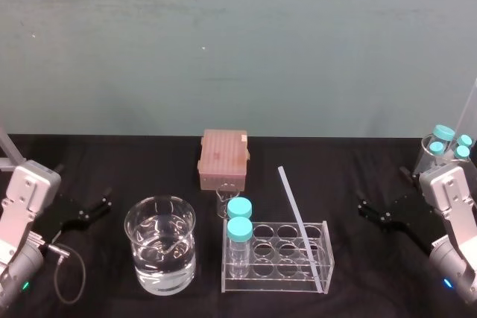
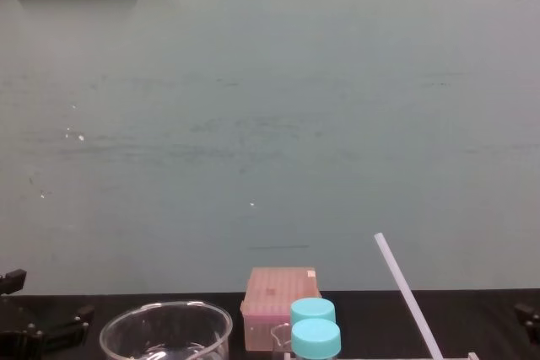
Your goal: Pick up the stirring rod with one hand, then place it down.
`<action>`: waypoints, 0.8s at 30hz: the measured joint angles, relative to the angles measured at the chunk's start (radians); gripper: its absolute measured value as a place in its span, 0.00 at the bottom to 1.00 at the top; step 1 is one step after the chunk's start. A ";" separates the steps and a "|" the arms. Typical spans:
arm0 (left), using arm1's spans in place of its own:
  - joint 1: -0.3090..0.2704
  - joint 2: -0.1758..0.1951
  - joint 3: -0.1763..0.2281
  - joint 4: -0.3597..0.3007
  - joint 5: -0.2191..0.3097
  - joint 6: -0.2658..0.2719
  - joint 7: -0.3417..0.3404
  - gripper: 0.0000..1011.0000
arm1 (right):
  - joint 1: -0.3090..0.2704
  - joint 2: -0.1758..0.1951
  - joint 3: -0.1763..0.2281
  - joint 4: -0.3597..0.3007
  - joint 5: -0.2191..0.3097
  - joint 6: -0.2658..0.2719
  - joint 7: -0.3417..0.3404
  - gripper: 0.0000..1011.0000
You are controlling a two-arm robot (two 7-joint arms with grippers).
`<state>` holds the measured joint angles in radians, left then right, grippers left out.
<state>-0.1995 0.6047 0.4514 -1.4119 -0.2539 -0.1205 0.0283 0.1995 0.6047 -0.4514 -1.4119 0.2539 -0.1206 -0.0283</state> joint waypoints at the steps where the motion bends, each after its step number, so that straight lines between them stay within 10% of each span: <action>1: 0.000 0.000 0.000 0.000 0.000 0.000 0.000 0.99 | 0.000 0.000 0.000 0.000 0.000 0.000 0.000 0.99; 24: 0.000 0.000 0.000 0.000 0.000 0.000 0.000 0.99 | 0.000 0.000 0.000 0.000 0.000 0.000 0.000 0.99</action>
<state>-0.1995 0.6047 0.4514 -1.4120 -0.2539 -0.1205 0.0283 0.1995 0.6047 -0.4514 -1.4119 0.2539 -0.1206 -0.0283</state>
